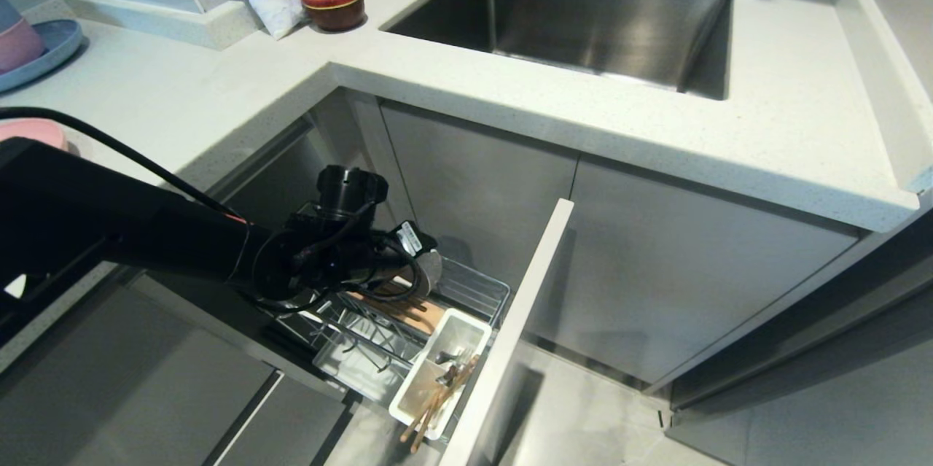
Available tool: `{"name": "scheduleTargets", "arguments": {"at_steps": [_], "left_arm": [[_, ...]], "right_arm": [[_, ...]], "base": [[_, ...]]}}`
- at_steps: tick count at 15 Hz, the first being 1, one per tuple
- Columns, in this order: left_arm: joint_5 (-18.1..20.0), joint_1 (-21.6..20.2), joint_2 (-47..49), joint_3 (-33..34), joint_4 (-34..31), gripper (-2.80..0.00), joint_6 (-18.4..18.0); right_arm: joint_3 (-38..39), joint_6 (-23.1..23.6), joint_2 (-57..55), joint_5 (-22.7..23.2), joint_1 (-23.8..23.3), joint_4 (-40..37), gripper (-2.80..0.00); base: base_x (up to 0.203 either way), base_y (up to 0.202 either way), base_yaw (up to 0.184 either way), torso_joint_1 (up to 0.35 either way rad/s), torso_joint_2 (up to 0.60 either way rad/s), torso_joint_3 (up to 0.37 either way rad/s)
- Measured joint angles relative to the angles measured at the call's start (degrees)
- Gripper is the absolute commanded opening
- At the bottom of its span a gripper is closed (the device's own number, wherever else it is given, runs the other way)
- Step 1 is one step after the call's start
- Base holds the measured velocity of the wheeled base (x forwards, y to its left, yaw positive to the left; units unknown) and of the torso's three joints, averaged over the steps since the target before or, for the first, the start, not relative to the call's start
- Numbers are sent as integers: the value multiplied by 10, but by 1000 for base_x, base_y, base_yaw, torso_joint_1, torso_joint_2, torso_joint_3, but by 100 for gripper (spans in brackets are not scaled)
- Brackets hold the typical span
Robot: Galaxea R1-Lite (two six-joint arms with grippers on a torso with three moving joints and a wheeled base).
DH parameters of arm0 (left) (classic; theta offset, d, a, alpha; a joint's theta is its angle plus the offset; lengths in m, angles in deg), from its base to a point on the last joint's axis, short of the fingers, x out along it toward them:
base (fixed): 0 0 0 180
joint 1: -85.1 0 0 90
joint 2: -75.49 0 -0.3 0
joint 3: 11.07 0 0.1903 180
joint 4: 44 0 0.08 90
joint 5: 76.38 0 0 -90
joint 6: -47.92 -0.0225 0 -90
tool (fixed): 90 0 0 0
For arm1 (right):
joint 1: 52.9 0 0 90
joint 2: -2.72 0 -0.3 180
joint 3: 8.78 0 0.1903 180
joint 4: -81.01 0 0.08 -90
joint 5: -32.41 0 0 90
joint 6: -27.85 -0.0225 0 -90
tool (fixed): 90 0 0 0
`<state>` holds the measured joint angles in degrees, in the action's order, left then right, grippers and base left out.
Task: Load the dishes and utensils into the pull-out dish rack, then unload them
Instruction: Take the bowl out of the cupboard
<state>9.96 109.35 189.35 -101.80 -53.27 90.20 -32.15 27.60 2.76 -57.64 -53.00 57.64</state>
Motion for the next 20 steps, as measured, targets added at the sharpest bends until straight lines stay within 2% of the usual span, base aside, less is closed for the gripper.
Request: {"name": "scheduleTargets", "arguments": {"at_steps": [15,20], "left_arm": [[1,3,-35,7,-2,-280,1],[43,4,-103,25,-6,-280,4]], "right_arm": [[0,0,0,0,0,0,-280],[0,0,0,0,0,0,-280]], "base": [[0,0,0,0,0,0],[0,0,0,0,0,0]]}}
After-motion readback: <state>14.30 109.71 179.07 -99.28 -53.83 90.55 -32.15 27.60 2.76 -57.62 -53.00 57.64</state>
